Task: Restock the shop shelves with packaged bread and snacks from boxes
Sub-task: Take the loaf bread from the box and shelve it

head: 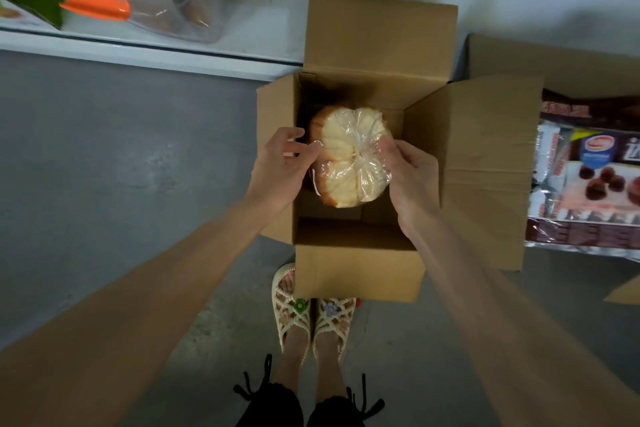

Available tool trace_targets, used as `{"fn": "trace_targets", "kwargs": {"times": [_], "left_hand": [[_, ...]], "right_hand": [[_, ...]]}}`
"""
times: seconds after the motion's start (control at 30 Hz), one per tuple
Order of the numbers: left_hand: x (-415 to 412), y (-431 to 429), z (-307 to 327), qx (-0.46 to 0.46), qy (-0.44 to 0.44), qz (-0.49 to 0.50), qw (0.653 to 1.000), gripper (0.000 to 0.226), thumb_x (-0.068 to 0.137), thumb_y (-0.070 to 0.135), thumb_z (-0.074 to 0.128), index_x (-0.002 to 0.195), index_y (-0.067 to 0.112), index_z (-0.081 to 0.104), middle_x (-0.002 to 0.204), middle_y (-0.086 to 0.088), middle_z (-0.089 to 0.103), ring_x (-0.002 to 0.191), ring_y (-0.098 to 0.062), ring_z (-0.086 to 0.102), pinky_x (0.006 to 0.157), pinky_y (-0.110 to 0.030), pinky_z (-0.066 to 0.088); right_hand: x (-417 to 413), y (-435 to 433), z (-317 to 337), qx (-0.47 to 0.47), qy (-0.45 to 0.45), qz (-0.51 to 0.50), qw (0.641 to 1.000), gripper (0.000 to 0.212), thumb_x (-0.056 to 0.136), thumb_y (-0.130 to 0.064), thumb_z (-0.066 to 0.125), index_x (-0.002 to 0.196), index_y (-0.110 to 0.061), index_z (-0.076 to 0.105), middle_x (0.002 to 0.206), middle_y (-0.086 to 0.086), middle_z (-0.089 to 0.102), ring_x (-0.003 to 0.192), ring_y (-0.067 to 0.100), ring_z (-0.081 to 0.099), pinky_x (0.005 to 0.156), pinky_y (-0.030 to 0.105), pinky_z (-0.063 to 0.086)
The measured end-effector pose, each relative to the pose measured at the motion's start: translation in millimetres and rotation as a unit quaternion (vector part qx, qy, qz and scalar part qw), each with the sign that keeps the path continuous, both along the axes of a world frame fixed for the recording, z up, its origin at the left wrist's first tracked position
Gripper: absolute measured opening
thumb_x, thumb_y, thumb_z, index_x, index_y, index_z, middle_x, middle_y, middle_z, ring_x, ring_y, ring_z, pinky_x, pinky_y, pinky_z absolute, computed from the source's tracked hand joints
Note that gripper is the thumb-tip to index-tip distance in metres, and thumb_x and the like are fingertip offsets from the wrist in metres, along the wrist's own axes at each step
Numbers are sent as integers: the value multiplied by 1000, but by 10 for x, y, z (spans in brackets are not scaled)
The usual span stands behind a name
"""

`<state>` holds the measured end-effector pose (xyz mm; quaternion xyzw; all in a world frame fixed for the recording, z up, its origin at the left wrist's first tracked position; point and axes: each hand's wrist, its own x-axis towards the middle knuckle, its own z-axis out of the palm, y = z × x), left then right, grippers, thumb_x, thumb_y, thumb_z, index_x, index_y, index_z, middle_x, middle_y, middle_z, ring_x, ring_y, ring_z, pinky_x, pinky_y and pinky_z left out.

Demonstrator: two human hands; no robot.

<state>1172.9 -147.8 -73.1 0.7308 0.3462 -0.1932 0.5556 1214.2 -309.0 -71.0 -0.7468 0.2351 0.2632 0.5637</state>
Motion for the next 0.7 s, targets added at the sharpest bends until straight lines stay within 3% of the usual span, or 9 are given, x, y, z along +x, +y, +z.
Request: {"fn": "trace_targets", "kwargs": {"times": [0.07,0.13,0.23,0.4,0.47,0.57,0.63,0.7], "left_hand": [[2,-47,156,-11,-7,-15,1000,43,96,35,56,135,17,46,111,9,54,94,-2,55,74,-16,45],[6,-90,360,-11,-15,-28,999,44,96,35,55,135,18,45,111,11,54,87,5,53,69,-11,41],[2,-146,708,-18,-28,-39,999,45,96,37,56,136,18,44,121,6,58,86,7,52,67,-8,39],[-24,-248,1430,-15,-64,-81,995,47,96,39,53,136,15,45,122,4,57,85,7,52,57,4,37],[-27,-257,1699,-25,-74,-96,992,51,95,39,55,138,13,43,126,1,57,92,1,55,60,1,41],[-107,-298,2271,-36,-102,-113,988,58,90,39,61,139,15,42,134,-1,54,110,-9,55,65,-4,42],[-163,-347,2651,-29,-124,-135,983,57,88,35,66,137,17,43,131,7,55,112,-3,53,68,-4,39],[-195,-386,2990,-19,-151,-151,977,49,87,28,68,130,21,47,109,24,52,94,17,50,67,1,37]], "right_hand": [[12,-41,211,-8,-1,7,1000,22,96,-31,58,84,-19,71,89,16,70,78,17,66,72,28,54],[24,-94,450,-12,-6,6,1000,21,95,-33,58,90,-18,72,95,15,70,89,24,68,86,39,56],[27,-186,865,-26,-23,2,999,25,94,-36,59,90,-16,73,96,16,70,95,34,65,89,50,54],[-22,-361,1659,-38,-61,14,997,25,95,-36,58,80,-20,71,86,10,72,80,21,67,74,34,54],[-20,-414,1938,-46,-79,25,996,26,95,-36,57,83,-19,70,85,9,72,75,17,64,70,33,51],[-20,-474,2519,-43,-122,30,991,39,95,-36,57,91,0,70,93,24,68,72,31,59,66,38,50],[8,-499,2937,-23,-159,26,987,50,93,-37,60,92,13,63,85,33,61,70,25,51,67,37,42],[56,-498,3278,-6,-179,39,983,56,91,-40,62,87,16,59,73,20,54,70,23,47,67,37,39]]}}
